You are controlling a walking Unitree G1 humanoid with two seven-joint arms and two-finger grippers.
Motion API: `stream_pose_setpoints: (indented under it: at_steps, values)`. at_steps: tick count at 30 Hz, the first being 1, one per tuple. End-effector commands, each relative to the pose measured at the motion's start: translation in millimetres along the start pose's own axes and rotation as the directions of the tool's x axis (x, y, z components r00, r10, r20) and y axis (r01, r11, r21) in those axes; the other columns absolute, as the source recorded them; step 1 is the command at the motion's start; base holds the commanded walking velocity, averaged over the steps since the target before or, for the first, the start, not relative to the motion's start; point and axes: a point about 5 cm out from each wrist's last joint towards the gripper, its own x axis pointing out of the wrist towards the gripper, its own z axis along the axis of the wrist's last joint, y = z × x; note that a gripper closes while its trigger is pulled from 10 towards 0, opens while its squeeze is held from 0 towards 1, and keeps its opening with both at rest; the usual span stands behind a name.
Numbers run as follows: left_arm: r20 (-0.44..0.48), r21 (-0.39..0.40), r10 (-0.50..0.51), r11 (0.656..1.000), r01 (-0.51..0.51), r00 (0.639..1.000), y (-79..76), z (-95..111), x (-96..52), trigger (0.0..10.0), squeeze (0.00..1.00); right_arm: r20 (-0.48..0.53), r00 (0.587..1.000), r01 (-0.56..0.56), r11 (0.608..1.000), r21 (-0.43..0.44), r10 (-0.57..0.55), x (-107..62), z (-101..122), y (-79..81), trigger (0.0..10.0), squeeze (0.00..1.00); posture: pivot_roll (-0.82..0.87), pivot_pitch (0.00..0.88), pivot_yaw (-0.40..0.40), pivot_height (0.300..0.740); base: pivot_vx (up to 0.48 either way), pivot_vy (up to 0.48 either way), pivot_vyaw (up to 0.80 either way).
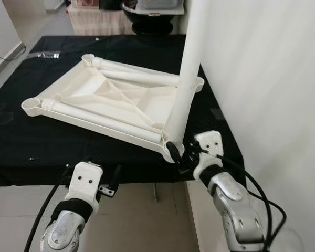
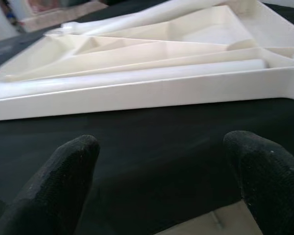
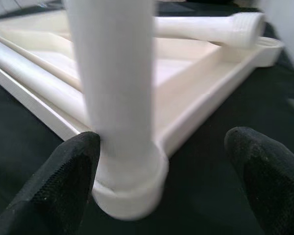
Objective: Building children table
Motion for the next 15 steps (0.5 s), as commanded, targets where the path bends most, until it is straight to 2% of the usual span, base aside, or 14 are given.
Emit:
stream_pose_setpoints:
  at_steps: [1,3,5,8,12,15]
  values:
    - [-0.059,-0.002,0.036,0.999,-0.036,0.998,2.3,-12.5,-2.7,10.0,0.0,-0.005,1.0,0.019,1.0,0.005,-0.019,-11.7,-4.0,-5.2,10.0,0.0,-0.03,0.039,-0.039,0.74,0.0,0.0,0.0]
    - [-0.076,-0.004,0.043,0.999,-0.043,0.996,3.0,-16.3,-3.8,10.0,0.0,-0.03,1.0,-0.006,1.0,-0.013,0.005,-17.1,-10.1,-1.7,10.0,0.0,-0.03,0.025,-0.036,0.74,0.0,0.0,0.0]
    - [-0.097,0.005,0.04,0.999,-0.04,0.994,2.2,-22.2,-4.6,10.0,0.0,-0.087,0.996,-0.031,0.997,-0.073,0.025,-24.5,-21.8,1.0,10.0,0.0,-0.03,0.012,-0.037,0.74,0.0,0.0,0.0]
    - [-0.099,0.013,0.037,0.999,-0.036,0.994,1.5,-23.1,-4.6,10.0,0.0,-0.098,0.995,-0.021,0.998,-0.064,0.014,-26.2,-24.0,-1.1,10.0,0.0,-0.03,0.005,-0.037,0.74,0.0,0.0,0.0]
    - [-0.115,0.025,0.026,0.999,-0.023,0.993,-0.9,-27.2,-4.2,10.0,0.0,-0.12,0.992,-0.048,0.998,-0.038,0.043,-30.0,-29.5,0.5,10.0,0.0,-0.03,0.0,-0.034,0.74,0.0,0.439,0.0]
    - [-0.119,0.025,0.029,0.999,-0.026,0.993,-1.7,-30.0,-1.4,10.0,0.0,-0.093,0.993,-0.071,0.996,-0.044,0.067,-27.0,-27.3,3.2,10.0,0.0,-0.04,0.0,-0.033,0.74,0.0,0.48,0.0]
